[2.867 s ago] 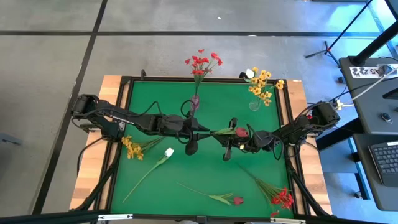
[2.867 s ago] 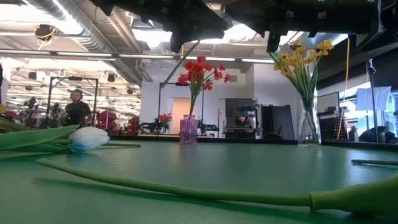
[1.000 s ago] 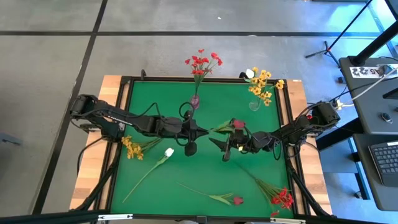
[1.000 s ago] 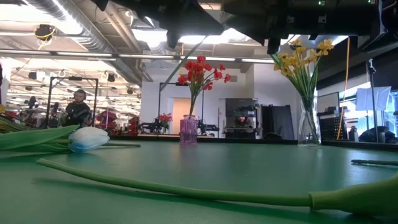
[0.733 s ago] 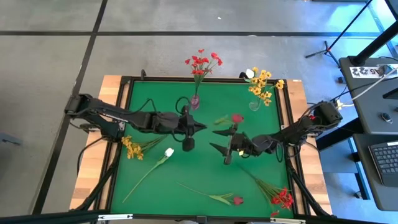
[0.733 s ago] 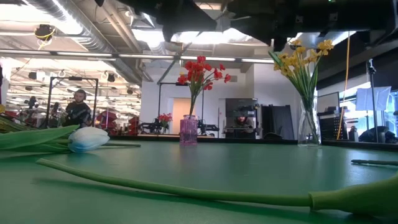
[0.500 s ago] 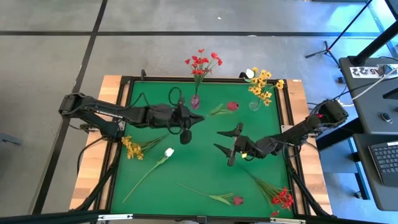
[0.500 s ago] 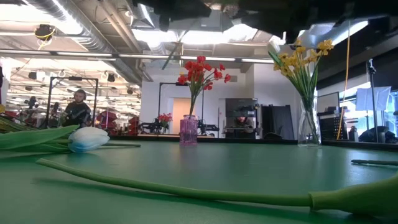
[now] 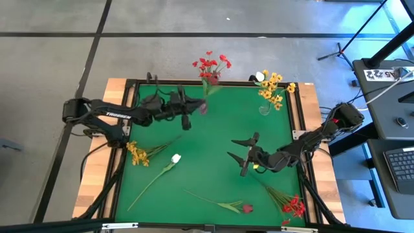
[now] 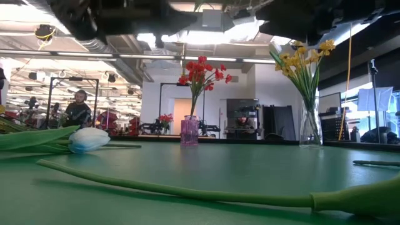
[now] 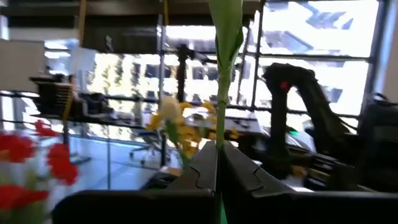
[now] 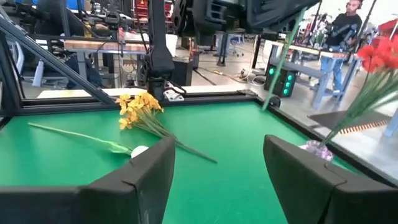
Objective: Sort flowers into vase by color
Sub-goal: Put the top red flower into the pink vase, then put the yellow flowers into the transparent vase
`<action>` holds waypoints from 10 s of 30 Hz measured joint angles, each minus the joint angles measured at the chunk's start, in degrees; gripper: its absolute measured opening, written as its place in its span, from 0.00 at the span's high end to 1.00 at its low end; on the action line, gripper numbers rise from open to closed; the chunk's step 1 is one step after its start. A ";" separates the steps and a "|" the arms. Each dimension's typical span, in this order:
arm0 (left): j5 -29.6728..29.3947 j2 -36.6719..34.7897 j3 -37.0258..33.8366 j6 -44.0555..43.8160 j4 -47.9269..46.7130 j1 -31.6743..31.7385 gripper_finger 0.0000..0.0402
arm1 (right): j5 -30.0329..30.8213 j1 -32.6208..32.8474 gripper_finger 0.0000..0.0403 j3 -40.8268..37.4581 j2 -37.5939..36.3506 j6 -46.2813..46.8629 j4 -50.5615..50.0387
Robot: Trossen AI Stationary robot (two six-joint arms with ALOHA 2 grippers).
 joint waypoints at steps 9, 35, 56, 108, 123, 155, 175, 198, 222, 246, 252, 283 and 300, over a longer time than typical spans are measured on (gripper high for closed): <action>4.63 4.94 -2.09 -1.27 6.42 8.53 1.00 | 0.05 -0.07 0.40 0.00 0.02 4.32 -2.00; 4.79 19.45 9.22 -10.09 2.35 17.19 1.00 | 0.42 -0.07 0.40 0.00 0.07 7.62 -3.85; 3.05 19.47 10.00 -5.60 -6.32 17.66 0.99 | 1.00 -0.07 0.40 0.00 0.07 7.64 -3.95; -15.95 -20.97 9.95 -7.50 -72.52 -16.00 0.74 | 2.96 -0.08 0.40 0.00 0.07 9.59 -6.51; -15.87 -17.71 9.93 -40.01 -105.46 -29.69 0.75 | 1.46 -0.09 0.40 0.00 0.07 9.63 -7.25; -5.81 -12.07 -5.84 -47.87 -102.15 -30.53 0.75 | 1.40 -0.08 0.40 0.00 0.07 9.56 -8.37; -10.56 -12.09 -3.02 -39.97 -101.86 -30.44 0.99 | 1.37 -1.19 0.40 0.00 0.07 9.69 -8.37; -16.61 -12.09 16.55 -23.77 -102.39 -24.50 1.00 | -12.99 -11.82 0.40 7.45 0.30 -4.78 -8.77; -9.67 -12.09 16.55 -23.52 -94.78 -22.44 1.00 | -1.91 -12.14 0.40 42.01 26.60 -44.01 -35.68; -4.50 -12.09 16.55 -22.05 -89.37 -23.69 1.00 | 1.99 -12.83 0.72 42.23 27.41 -43.35 -35.36; -4.55 -12.10 16.55 -22.03 -89.44 -23.69 1.00 | 1.88 -12.81 0.87 42.21 27.41 -43.38 -35.76; -23.48 -12.24 27.27 -11.44 -96.10 -25.36 0.60 | 2.88 -12.60 0.95 42.18 26.87 -27.14 -54.69; -33.05 -20.66 28.55 -7.56 -97.24 -30.21 0.60 | 2.99 -7.82 0.95 42.22 10.77 -5.18 -72.07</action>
